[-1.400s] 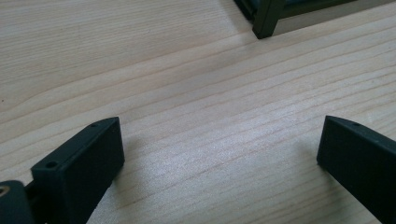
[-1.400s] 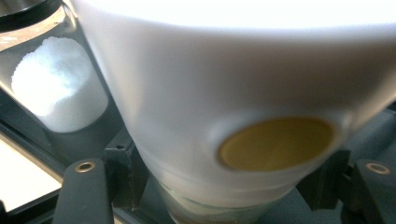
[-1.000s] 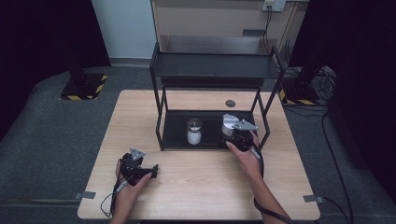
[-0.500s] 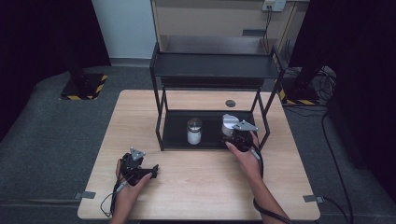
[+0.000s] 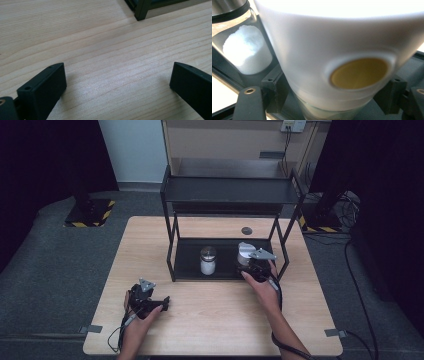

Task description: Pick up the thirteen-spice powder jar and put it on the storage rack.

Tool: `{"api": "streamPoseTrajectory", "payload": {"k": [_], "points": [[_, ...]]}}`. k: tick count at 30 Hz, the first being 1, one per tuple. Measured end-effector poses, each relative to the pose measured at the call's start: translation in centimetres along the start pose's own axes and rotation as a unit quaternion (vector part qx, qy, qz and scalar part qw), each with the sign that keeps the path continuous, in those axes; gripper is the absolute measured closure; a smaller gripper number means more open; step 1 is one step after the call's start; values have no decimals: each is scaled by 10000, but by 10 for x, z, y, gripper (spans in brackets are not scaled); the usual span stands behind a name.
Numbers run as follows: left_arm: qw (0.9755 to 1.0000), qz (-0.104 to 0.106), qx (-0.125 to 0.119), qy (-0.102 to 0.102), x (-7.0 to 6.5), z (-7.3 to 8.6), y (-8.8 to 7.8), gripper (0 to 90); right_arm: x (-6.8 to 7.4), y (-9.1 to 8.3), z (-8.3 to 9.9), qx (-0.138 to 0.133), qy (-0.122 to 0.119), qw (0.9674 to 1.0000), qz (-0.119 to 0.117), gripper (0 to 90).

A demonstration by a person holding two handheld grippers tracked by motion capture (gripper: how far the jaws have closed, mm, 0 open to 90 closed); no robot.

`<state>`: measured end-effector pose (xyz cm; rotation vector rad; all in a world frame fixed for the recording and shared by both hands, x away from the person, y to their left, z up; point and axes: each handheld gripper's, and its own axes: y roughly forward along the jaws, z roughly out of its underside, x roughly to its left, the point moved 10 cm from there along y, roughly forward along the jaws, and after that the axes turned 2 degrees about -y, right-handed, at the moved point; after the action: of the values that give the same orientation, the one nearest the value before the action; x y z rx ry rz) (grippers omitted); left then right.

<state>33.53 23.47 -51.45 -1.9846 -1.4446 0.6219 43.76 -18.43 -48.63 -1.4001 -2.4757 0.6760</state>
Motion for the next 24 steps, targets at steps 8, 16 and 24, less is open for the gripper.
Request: {"api": "streamPoseTrajectory", "payload": {"k": [8, 16, 24], "points": [[10000, 6, 1, 0, 0, 0, 0, 0, 2, -5, 0, 54, -10, 10000, 62, 126], [10000, 4, 0, 2, 0, 0, 0, 0, 5, -21, -2, 47, -97, 9999, 123, 64], [10000, 3, 0, 2, 0, 0, 0, 0, 9, -35, -3, 116, -378, 9991, 135, 58]]}}
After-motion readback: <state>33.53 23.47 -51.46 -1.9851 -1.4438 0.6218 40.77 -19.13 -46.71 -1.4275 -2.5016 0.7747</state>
